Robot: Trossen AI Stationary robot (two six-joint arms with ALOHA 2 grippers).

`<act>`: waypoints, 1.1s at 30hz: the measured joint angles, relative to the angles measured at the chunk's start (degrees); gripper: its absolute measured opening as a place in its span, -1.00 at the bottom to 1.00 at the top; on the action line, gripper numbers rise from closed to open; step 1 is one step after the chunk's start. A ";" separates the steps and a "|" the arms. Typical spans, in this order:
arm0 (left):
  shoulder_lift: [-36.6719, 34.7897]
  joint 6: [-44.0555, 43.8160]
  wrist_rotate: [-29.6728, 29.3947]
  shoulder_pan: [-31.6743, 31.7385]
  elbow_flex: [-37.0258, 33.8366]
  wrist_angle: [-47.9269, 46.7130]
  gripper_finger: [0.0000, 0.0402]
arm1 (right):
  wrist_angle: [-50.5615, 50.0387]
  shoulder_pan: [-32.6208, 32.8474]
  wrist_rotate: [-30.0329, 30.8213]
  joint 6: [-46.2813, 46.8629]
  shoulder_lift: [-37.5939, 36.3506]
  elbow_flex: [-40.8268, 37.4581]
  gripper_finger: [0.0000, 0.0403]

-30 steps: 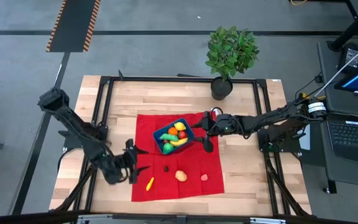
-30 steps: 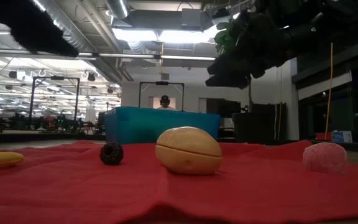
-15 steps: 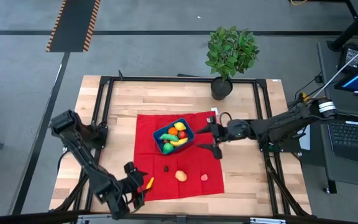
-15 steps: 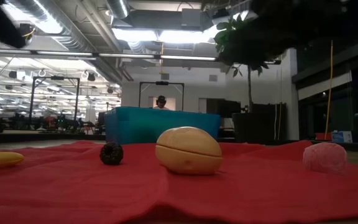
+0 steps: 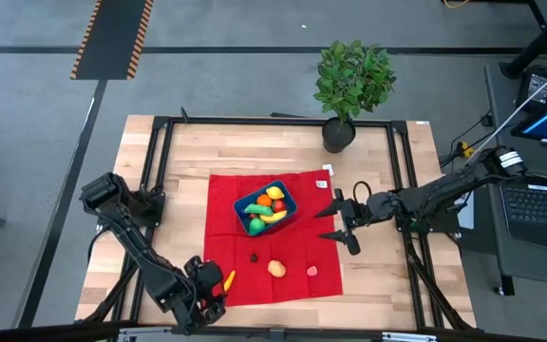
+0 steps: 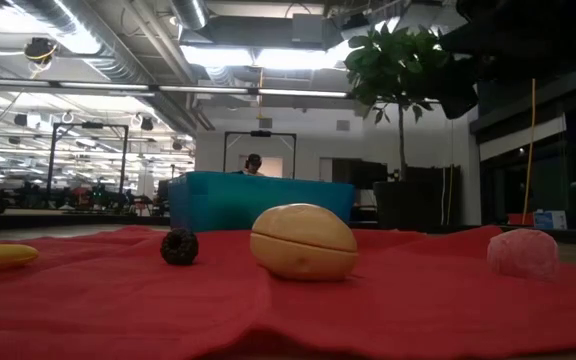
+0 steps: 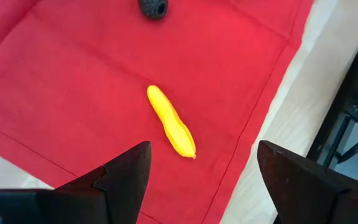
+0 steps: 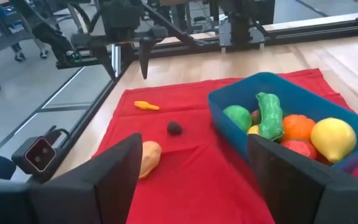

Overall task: Pick and placing Produce into tupperware
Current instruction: Put the corn into the blue bin

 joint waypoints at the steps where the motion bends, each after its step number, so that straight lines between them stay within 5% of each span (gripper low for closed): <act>1: 0.00 0.01 0.40 0.19 0.00 -0.01 0.42 | 0.07 0.00 0.00 -0.03 0.00 0.00 0.44; 24: 0.00 -4.86 1.65 4.14 0.00 1.41 0.41 | -0.61 0.00 0.00 -0.72 0.04 0.00 0.44; 33: 1.57 -4.01 11.59 9.06 -0.04 1.12 0.41 | -0.91 0.00 -0.02 -0.61 0.06 0.00 0.44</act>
